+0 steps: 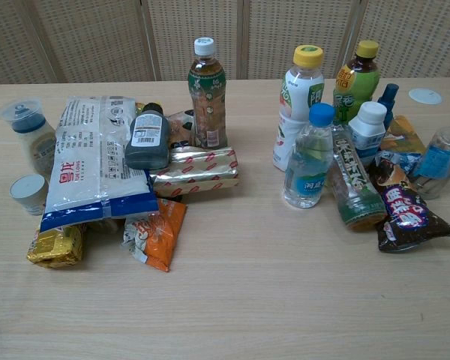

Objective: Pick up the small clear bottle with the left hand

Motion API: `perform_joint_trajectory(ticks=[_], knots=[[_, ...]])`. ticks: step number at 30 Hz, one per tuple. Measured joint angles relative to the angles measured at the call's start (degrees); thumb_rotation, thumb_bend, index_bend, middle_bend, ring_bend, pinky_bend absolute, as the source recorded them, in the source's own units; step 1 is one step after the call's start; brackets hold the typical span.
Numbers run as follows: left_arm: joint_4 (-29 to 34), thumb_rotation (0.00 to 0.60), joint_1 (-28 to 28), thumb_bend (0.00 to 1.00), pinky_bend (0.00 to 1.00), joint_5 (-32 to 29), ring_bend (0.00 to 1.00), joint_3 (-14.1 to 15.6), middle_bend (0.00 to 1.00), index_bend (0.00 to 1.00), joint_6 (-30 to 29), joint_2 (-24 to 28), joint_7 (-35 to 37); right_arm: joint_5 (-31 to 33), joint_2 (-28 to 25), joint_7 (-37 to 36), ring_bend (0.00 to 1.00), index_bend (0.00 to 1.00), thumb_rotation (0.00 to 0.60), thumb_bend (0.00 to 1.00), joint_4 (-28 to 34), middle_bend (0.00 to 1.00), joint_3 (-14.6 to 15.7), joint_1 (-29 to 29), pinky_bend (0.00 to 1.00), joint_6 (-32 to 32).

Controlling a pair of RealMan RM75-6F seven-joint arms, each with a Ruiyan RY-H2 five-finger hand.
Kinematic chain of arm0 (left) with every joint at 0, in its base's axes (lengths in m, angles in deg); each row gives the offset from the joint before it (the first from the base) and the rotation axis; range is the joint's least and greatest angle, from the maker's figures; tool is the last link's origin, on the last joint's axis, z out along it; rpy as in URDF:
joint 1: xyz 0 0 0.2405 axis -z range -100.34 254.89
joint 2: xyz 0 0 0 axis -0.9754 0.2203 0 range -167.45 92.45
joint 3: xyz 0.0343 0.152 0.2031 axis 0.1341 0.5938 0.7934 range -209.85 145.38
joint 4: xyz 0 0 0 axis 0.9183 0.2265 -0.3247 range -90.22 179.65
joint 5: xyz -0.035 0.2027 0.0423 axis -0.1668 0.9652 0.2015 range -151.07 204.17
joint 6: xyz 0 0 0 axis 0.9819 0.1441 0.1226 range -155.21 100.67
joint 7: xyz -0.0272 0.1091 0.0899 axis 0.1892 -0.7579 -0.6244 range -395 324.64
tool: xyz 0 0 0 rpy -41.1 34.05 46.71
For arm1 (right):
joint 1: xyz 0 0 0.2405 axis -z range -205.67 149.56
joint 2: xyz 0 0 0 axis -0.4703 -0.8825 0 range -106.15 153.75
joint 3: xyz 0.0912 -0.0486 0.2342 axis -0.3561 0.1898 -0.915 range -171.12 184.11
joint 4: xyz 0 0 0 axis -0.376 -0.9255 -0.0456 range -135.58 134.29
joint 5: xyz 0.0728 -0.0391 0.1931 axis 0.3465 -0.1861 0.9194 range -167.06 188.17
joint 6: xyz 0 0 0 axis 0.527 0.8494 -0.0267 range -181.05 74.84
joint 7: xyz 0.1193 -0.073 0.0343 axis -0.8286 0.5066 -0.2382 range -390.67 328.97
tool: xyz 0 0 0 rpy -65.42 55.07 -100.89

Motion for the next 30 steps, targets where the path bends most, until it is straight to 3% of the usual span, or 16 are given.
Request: perform_joint_trajectory(ticks=[18,24,30], knots=[[0.09,0.480,1.82,0.11,0.00,-0.76,0.09,-0.65,0.12,0.00,3.57,0.77,2.35,-0.72,-0.38,-0.92,0.00,0.00,0.158,0.26,0.87,0.00,0.75,1.62,0.00,2.30],[-1.47,0.476,4.20,0.11,0.00,-3.39,0.08,-1.80,0.11,0.00,8.38,-0.12,6.46,-0.31,-0.56,-1.06,0.00,0.00,0.158,0.26,0.83,0.00,0.79,2.04,0.00,2.50],[-4.16,0.478,8.33,0.11,0.00,-7.17,0.08,-3.33,0.09,0.00,16.77,-2.26,10.34,-0.12,-0.70,-0.80,0.00,0.00,0.161,0.26,1.45,0.00,0.75,2.01,0.00,2.15]])
